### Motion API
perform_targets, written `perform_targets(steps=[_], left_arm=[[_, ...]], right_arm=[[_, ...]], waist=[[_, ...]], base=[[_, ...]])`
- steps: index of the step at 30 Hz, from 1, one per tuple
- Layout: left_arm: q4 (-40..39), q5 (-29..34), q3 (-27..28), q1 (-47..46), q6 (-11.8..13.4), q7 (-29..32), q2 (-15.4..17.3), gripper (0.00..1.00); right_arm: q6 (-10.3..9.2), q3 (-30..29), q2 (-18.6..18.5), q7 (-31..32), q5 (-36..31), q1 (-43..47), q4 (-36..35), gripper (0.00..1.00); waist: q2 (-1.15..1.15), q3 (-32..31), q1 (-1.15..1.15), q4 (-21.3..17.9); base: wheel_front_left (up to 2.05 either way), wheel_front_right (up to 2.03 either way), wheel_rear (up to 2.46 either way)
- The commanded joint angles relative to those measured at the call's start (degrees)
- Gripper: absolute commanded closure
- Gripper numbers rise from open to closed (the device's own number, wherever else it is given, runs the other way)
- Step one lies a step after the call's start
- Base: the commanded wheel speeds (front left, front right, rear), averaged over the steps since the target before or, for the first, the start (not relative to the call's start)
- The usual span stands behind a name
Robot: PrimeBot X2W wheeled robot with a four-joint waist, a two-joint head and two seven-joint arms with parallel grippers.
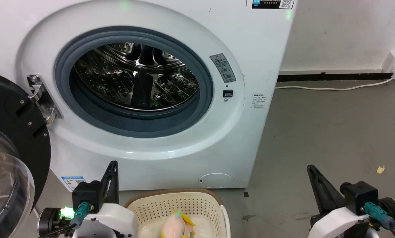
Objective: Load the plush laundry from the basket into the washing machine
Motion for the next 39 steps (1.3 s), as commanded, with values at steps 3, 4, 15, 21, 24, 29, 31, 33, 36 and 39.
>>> perform_targets(steps=[3, 4, 15, 21, 24, 29, 31, 33, 36, 39], left_arm=[[-0.1, 0.1, 0.2, 0.4, -0.1, 0.0, 0.0, 1.00], [-0.1, 0.1, 0.2, 0.4, -0.1, 0.0, 0.0, 1.00], [-0.2, 0.1, 0.3, 0.5, -0.1, 0.0, 0.0, 1.00], [-0.2, 0.1, 0.3, 0.5, -0.2, 0.0, 0.0, 1.00], [-0.2, 0.1, 0.3, 0.5, -0.2, 0.0, 0.0, 1.00], [-0.2, 0.1, 0.4, 0.6, -0.2, 0.0, 0.0, 1.00], [-0.2, 0.1, 0.4, 0.6, -0.2, 0.0, 0.0, 1.00], [-0.2, 0.1, 0.4, 0.6, -0.2, 0.0, 0.0, 1.00], [-0.2, 0.1, 0.4, 0.6, -0.2, 0.0, 0.0, 1.00], [0.0, 0.0, 0.2, 0.0, 0.0, 0.0, 0.0, 0.00]], right_arm=[[-0.03, 0.0, 0.0, 0.1, -0.3, -0.3, 0.1, 1.00], [-0.03, 0.0, 0.0, 0.1, -0.3, -0.3, 0.1, 1.00], [-0.03, 0.0, 0.0, 0.1, -0.3, -0.4, 0.1, 1.00], [-0.03, 0.0, 0.0, 0.2, -0.3, -0.4, 0.1, 1.00], [-0.03, 0.0, 0.0, 0.2, -0.3, -0.4, 0.1, 1.00], [-0.04, 0.0, 0.0, 0.2, -0.4, -0.5, 0.1, 1.00], [-0.04, 0.0, 0.0, 0.2, -0.4, -0.5, 0.1, 1.00], [-0.04, 0.0, 0.0, 0.2, -0.4, -0.5, 0.1, 1.00], [-0.04, 0.0, 0.0, 0.2, -0.4, -0.5, 0.1, 1.00], [0.00, 0.0, 0.0, 0.1, 0.0, 0.0, 0.0, 0.00]], waist=[[0.00, 0.0, 0.00, 0.0], [0.00, 0.0, 0.00, 0.0], [0.00, 0.0, 0.00, 0.0], [0.00, 0.0, 0.00, 0.0], [0.00, 0.0, 0.00, 0.0], [0.00, 0.0, 0.00, 0.0], [0.00, 0.0, 0.00, 0.0], [0.00, 0.0, 0.00, 0.0], [0.00, 0.0, 0.00, 0.0], [0.00, 0.0, 0.00, 0.0]], base=[[0.00, 0.00, 0.00], [0.00, 0.00, 0.00], [0.00, 0.00, 0.00], [0.00, 0.00, 0.00], [0.00, 0.00, 0.00], [0.00, 0.00, 0.00], [0.00, 0.00, 0.00], [0.00, 0.00, 0.00], [0.00, 0.00, 0.00], [0.00, 0.00, 0.00]])
